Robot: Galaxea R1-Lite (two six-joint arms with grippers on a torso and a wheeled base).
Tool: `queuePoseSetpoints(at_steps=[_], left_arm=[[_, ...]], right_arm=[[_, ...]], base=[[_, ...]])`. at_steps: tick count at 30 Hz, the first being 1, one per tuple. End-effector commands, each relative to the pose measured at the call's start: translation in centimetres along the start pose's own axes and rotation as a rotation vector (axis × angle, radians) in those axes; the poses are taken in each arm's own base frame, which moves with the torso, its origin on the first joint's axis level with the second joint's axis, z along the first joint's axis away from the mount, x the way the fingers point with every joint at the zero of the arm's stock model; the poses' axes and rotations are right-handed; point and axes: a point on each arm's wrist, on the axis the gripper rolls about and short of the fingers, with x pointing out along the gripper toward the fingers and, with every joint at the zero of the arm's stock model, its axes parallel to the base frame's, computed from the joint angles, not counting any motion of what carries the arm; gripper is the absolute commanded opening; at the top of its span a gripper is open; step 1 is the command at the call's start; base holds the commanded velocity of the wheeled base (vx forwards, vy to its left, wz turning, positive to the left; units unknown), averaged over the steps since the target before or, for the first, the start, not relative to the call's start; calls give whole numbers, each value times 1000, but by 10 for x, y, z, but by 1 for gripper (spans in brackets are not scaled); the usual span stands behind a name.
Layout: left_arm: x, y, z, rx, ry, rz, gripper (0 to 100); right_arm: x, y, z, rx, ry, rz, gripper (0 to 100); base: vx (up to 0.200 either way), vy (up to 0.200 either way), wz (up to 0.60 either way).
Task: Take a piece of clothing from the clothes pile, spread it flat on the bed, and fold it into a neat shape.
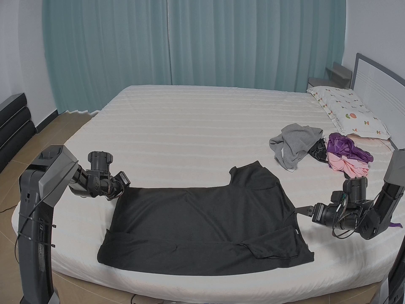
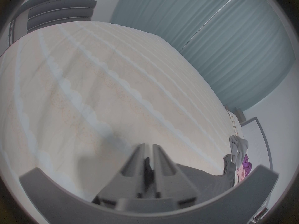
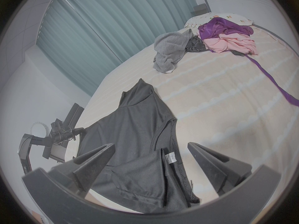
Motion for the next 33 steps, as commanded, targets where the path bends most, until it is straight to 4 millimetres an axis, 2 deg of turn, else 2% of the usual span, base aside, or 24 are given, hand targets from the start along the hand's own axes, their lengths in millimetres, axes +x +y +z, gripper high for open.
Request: queuePoseSetpoints(at_steps=[1,10,12,14,15,22,27,29,30,33], left_arm=[[-10,0,9,-13,-26,6,0],[-16,1,16,-77,-50,9,0],[-18,-1,18,-102,-54,3,0],[-18,-1,18,-104,-54,3,0],[-18,-1,17,-106,-50,4,0],[-16,1,13,-109,-35,6,0],[-16,2,12,-111,-26,4,0],[-16,2,11,-111,-24,5,0],[-16,2,11,-111,-24,5,0],[-16,3,11,-110,-23,6,0]], right_arm=[[3,0,2,-2,-4,2,100],[16,3,16,-4,-40,23,100],[32,9,22,-3,-48,38,100],[34,9,22,-4,-49,39,100],[50,13,26,-16,-52,51,100],[105,21,45,-31,-33,64,100],[133,24,60,-34,-32,66,100],[147,21,61,-32,-31,48,100],[160,16,61,-29,-44,15,100],[178,6,55,-29,-49,-22,100]], base=[[0,0,0],[0,0,0],[0,0,0],[0,0,0],[0,0,0],[0,0,0],[0,0,0],[0,0,0],[0,0,0],[0,0,0]])
